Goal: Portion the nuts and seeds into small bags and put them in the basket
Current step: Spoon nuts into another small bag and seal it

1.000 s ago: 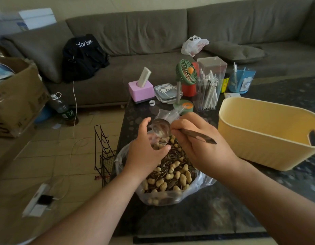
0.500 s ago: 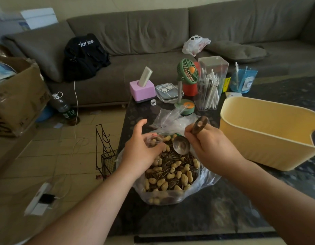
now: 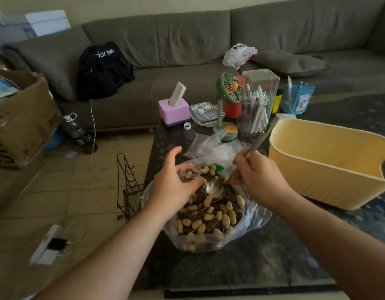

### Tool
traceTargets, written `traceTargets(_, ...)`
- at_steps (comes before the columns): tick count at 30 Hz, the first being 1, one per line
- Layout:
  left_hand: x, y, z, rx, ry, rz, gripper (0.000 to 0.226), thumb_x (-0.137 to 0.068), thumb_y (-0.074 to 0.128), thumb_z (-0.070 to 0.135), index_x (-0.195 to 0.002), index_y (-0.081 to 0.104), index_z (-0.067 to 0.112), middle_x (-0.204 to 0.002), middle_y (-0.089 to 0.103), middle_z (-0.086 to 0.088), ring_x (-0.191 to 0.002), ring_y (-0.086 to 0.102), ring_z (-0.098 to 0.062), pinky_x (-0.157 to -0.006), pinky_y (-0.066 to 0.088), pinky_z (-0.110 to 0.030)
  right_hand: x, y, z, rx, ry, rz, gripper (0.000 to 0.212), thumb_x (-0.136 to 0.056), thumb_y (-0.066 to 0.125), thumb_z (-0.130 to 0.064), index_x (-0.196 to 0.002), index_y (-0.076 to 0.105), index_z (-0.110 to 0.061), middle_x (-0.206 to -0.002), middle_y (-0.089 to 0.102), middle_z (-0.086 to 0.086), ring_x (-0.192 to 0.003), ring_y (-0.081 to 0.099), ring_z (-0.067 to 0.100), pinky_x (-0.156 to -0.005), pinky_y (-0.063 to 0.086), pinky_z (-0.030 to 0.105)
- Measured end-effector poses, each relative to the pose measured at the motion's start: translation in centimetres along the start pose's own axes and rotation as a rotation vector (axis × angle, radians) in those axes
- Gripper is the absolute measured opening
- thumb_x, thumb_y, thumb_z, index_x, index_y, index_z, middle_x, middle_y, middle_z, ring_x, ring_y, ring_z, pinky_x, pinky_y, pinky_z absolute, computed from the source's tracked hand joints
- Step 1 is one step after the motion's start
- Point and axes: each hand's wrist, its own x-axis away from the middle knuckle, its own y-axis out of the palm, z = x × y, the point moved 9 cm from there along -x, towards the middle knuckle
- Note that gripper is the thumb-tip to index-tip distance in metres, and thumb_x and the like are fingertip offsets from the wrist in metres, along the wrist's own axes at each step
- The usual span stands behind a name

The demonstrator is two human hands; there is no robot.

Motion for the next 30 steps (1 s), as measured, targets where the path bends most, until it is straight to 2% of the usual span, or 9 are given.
traceTargets(4, 0.0, 0.1, 0.1, -0.012, 0.008, -0.005, 0.099, -0.084, 0.089, 0.041, -0.157, 0.023, 0.052, -0.132, 0.07, 0.019, -0.116, 0.069, -0.003, -0.104, 0.054, -0.034, -0.1, -1.0, -0.6, 0.007, -0.017, 0.061, 0.023, -0.11, 0.046, -0.031, -0.098, 0.062, -0.018, -0.081, 0.076, 0.002, -0.07, 0.075, 0.006, -0.078, 0.064, 0.042)
traceTargets(9, 0.0, 0.2, -0.1, -0.011, 0.014, -0.012, 0.099, -0.083, 0.089, 0.043, -0.154, 0.021, 0.056, -0.134, 0.07, 0.017, -0.115, 0.069, -0.003, -0.103, 0.056, -0.036, -0.5, -3.2, -0.8, -0.125, 0.019, 0.155, 0.022, -0.108, 0.051, -0.031, -0.097, 0.064, -0.018, -0.078, 0.076, 0.005, -0.072, 0.077, 0.014, -0.08, 0.064, 0.05)
traceTargets(10, 0.0, 0.2, -0.1, -0.014, 0.019, -0.015, 0.099, -0.083, 0.089, 0.043, -0.154, 0.021, 0.055, -0.132, 0.07, 0.018, -0.114, 0.069, -0.002, -0.103, 0.056, -0.035, -0.5, -3.6, -1.1, -0.141, 0.018, 0.168, 0.022, -0.108, 0.051, -0.032, -0.097, 0.064, -0.018, -0.079, 0.076, 0.005, -0.071, 0.077, 0.013, -0.079, 0.065, 0.047)
traceTargets(12, 0.1, 0.4, -0.1, -0.015, 0.028, -0.018, 0.099, -0.084, 0.089, 0.042, -0.156, 0.022, 0.053, -0.128, 0.071, 0.021, -0.114, 0.068, 0.0, -0.101, 0.055, -0.031, -0.3, -4.2, -1.9, -0.16, -0.01, 0.188, 0.021, -0.109, 0.05, -0.031, -0.099, 0.063, -0.019, -0.081, 0.076, 0.005, -0.071, 0.076, 0.008, -0.072, 0.064, 0.03)
traceTargets(14, 0.1, 0.5, 0.0, -0.012, 0.032, -0.024, 0.101, -0.083, 0.09, 0.04, -0.157, 0.022, 0.051, -0.126, 0.072, 0.022, -0.113, 0.069, 0.0, -0.102, 0.054, -0.029, 0.2, -4.5, -3.3, -0.106, -0.097, 0.199, 0.022, -0.11, 0.048, -0.031, -0.098, 0.063, -0.019, -0.083, 0.075, 0.001, -0.072, 0.074, 0.004, -0.064, 0.057, 0.018)
traceTargets(18, 0.1, 0.9, 0.4, -0.003, 0.03, -0.048, 0.103, -0.084, 0.089, 0.037, -0.16, 0.021, 0.049, -0.125, 0.072, 0.022, -0.111, 0.066, 0.006, -0.106, 0.054, -0.029, 2.0, -4.0, -7.4, 0.157, -0.486, 0.247, 0.022, -0.11, 0.046, -0.027, -0.098, 0.062, -0.017, -0.086, 0.069, -0.006, -0.08, 0.069, 0.01, -0.072, 0.059, 0.037)
traceTargets(22, 0.3, 1.0, 0.5, 0.031, 0.023, -0.058, 0.102, -0.084, 0.089, 0.033, -0.16, 0.021, 0.049, -0.122, 0.069, 0.02, -0.108, 0.063, 0.009, -0.109, 0.052, -0.034, 3.9, -1.3, -9.0, 0.265, -0.762, 0.208, 0.014, -0.106, 0.05, -0.019, -0.105, 0.063, -0.014, -0.096, 0.06, -0.003, -0.083, 0.059, 0.012, -0.072, 0.052, 0.034)
traceTargets(25, 0.3, 0.8, 0.5, 0.026, 0.026, -0.045, 0.102, -0.083, 0.088, 0.037, -0.158, 0.021, 0.053, -0.13, 0.07, 0.018, -0.114, 0.065, 0.005, -0.108, 0.053, -0.033, 4.2, -1.0, -8.7, 0.243, -0.796, 0.234, 0.015, -0.106, 0.052, -0.017, -0.109, 0.064, -0.008, -0.1, 0.061, 0.003, -0.084, 0.06, 0.018, -0.071, 0.052, 0.036)
traceTargets(30, 0.4, 0.2, 0.4, 0.006, 0.022, -0.045, 0.093, -0.089, 0.085, 0.03, -0.156, 0.025, 0.052, -0.127, 0.072, 0.019, -0.117, 0.066, 0.001, -0.091, 0.051, -0.019, 2.6, -3.1, -6.7, 0.115, -0.615, 0.289, 0.014, -0.107, 0.05, -0.021, -0.104, 0.063, -0.016, -0.093, 0.066, -0.003, -0.085, 0.066, 0.015, -0.072, 0.056, 0.044)
